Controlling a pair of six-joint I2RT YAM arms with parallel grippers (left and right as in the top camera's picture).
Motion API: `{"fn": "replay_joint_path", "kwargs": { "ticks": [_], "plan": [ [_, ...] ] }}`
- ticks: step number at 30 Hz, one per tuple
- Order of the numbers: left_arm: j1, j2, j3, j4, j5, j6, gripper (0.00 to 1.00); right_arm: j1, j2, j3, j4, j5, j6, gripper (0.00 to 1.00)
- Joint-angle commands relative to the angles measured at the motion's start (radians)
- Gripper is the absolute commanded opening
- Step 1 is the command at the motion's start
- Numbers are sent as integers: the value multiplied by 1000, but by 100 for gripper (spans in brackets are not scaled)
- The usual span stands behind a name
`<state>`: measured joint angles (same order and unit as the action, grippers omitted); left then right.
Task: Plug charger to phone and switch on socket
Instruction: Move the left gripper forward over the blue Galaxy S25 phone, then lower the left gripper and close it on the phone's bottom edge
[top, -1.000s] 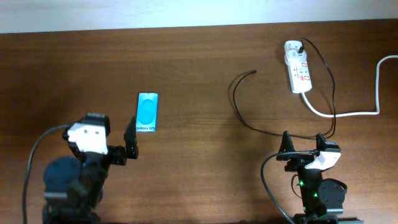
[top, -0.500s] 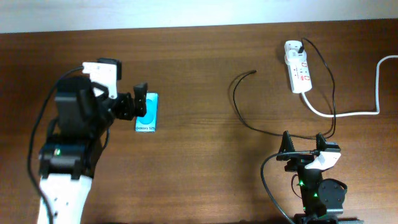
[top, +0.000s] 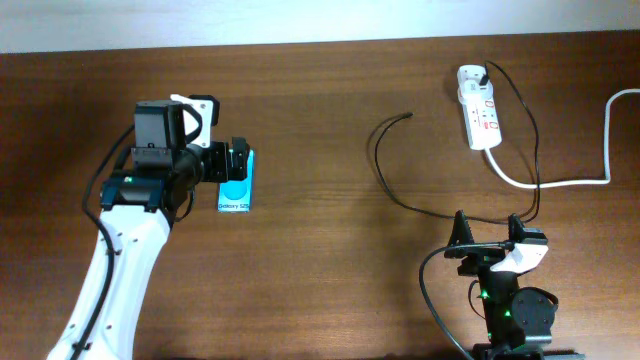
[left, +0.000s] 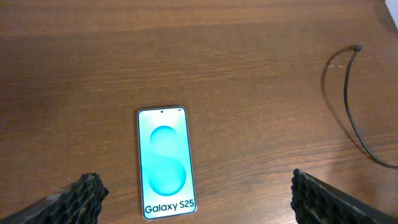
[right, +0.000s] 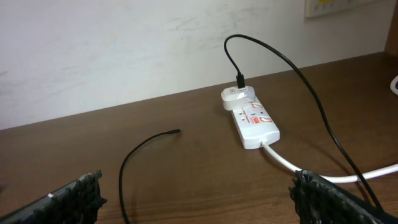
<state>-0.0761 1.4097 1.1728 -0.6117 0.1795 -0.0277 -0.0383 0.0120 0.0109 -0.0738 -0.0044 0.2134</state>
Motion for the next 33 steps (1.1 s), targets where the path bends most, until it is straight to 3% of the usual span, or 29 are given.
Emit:
{"fn": "replay_joint_path", "kwargs": {
  "ticks": [1,33],
  "plan": [
    [4,45,19,13,-48,-13,99,7,-6,-5,-5,-6,5,98],
    [4,469,19,199,-100,-13,99,7,-6,-5,-5,-6,5,98]
  ]
}}
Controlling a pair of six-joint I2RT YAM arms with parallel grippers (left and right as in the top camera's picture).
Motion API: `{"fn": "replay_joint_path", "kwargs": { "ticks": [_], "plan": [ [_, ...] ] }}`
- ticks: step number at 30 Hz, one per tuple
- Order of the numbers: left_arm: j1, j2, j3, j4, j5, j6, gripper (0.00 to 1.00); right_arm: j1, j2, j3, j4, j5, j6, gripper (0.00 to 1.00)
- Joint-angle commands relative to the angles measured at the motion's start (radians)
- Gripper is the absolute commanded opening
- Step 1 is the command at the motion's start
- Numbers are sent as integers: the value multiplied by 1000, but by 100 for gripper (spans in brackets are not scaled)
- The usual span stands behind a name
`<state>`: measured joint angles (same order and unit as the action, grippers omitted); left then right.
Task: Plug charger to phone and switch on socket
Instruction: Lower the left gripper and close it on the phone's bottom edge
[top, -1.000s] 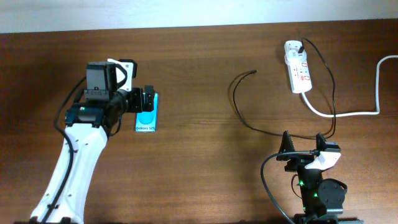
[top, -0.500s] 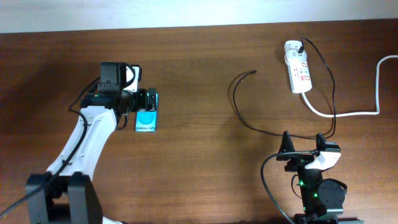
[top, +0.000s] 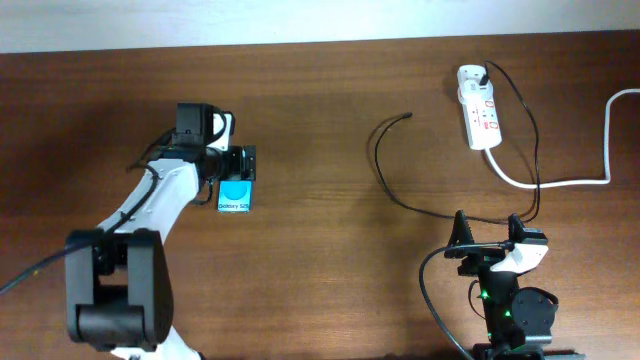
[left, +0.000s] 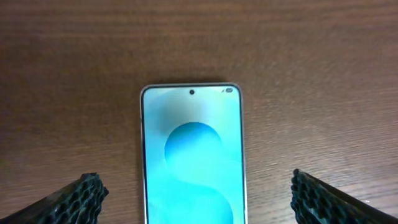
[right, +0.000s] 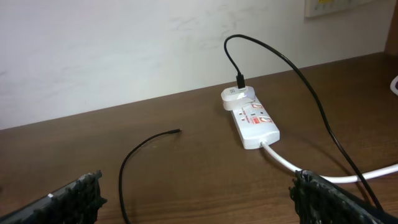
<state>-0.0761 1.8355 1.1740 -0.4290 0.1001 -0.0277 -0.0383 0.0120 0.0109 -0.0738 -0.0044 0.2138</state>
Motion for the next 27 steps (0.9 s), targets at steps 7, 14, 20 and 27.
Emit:
{"fn": "replay_joint_path", "kwargs": {
  "ticks": [7,14,20,27],
  "plan": [
    [4,86,18,32,-22,-13,99,7,-6,-5,-5,-6,5,98],
    [4,130,18,32,-21,-13,99,7,-4,-5,-5,-6,4,98],
    [4,152,18,7,-19,-13,99,7,-4,-5,-5,-6,4,98],
    [4,152,18,-48,-19,-2,99,7,-4,-5,-5,-6,4,98]
  ]
}}
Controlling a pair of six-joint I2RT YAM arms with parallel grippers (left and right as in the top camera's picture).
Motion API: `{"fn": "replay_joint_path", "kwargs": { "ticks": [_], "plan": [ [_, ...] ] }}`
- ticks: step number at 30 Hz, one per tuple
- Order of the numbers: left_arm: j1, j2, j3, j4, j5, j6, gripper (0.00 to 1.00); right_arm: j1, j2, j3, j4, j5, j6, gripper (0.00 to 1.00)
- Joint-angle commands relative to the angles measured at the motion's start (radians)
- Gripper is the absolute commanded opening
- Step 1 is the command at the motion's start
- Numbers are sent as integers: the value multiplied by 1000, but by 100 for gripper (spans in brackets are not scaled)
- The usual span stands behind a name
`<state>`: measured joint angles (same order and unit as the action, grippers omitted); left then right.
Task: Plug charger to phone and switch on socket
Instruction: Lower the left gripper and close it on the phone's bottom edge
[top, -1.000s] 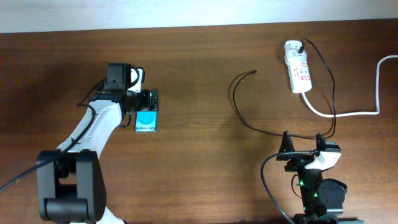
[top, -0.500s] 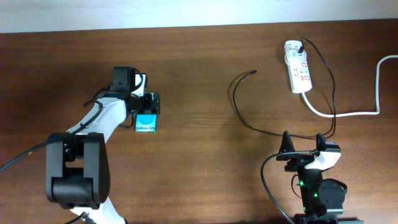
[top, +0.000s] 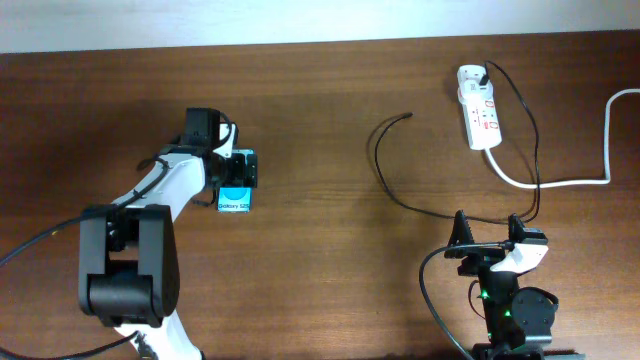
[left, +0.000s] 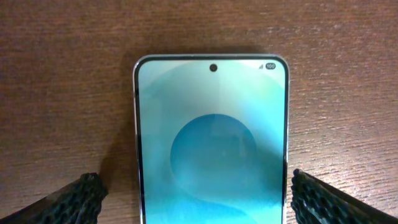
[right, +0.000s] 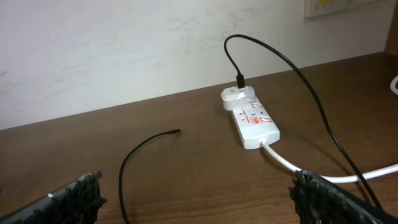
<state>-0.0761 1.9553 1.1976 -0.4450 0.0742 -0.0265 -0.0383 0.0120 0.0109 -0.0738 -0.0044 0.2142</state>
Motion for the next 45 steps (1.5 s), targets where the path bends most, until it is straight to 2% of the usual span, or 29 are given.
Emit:
{"fn": "replay_joint_path", "kwargs": {
  "ticks": [1,10,16,26,45],
  "plan": [
    [4,32,-6,-42,7,-3,99,7,-4,-5,-5,-6,4,98],
    [-7,32,-6,-75,2,-3,99,7,-4,-5,-5,-6,4,98],
    [-76,32,-6,-99,-162,-4,99,7,-4,-5,-5,-6,4,98],
    [-82,33,-26,-93,-161,-87,99,7,-4,-5,-5,-6,4,98],
    [-83,33,-27,-72,-140,-86,99,7,-4,-5,-5,-6,4,98]
  ]
}}
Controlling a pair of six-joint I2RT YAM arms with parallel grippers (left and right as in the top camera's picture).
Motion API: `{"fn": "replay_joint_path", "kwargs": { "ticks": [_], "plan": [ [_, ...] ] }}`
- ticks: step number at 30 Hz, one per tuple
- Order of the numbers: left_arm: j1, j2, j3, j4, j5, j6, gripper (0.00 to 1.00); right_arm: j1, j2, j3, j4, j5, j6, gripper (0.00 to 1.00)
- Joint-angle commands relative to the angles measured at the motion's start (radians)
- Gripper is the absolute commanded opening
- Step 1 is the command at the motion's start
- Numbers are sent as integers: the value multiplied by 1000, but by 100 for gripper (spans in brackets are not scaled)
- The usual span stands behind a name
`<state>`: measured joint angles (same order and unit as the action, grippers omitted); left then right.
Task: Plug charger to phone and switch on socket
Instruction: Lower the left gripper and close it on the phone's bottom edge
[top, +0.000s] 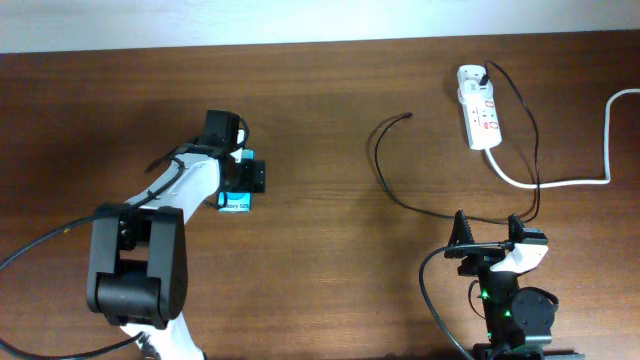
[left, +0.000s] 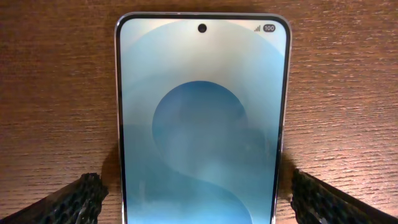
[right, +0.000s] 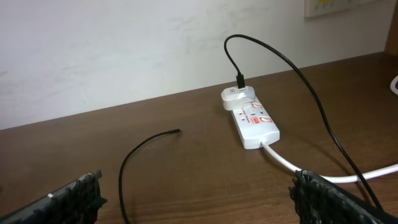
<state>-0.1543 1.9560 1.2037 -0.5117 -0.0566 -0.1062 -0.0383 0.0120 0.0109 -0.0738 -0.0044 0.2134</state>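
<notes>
The phone, screen lit blue, lies flat on the table and fills the left wrist view. In the overhead view only its lower end shows under the arm. My left gripper is open low over it, one finger on each side of the phone's long edges with small gaps. The black charger cable's free end lies loose mid-table. Its adapter sits in the white power strip. My right gripper stands open near the front edge, holding nothing.
The black cable loops from its free end towards the right arm and back up to the strip. A thick white power lead runs from the strip off the right edge. A wall bounds the table's far side.
My left gripper has come lower and closer over the phone, which now fills more of the wrist view, with the fingers beside its edges. The right arm, cable and strip are unchanged.
My left gripper was open well above the phone, with the whole handset in its view. At each later moment it was lower and the phone looked larger. Now its fingers flank the phone's sides. The right arm has stayed at rest, open.
</notes>
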Motion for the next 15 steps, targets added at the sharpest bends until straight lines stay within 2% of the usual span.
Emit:
{"fn": "replay_joint_path", "kwargs": {
  "ticks": [1,15],
  "plan": [
    [-5,32,-33,-2,-8,-6,99,7,-4,-5,-5,-6,5,98],
    [-5,32,-42,3,12,19,99,7,-4,-5,-5,-6,5,98]
  ]
}}
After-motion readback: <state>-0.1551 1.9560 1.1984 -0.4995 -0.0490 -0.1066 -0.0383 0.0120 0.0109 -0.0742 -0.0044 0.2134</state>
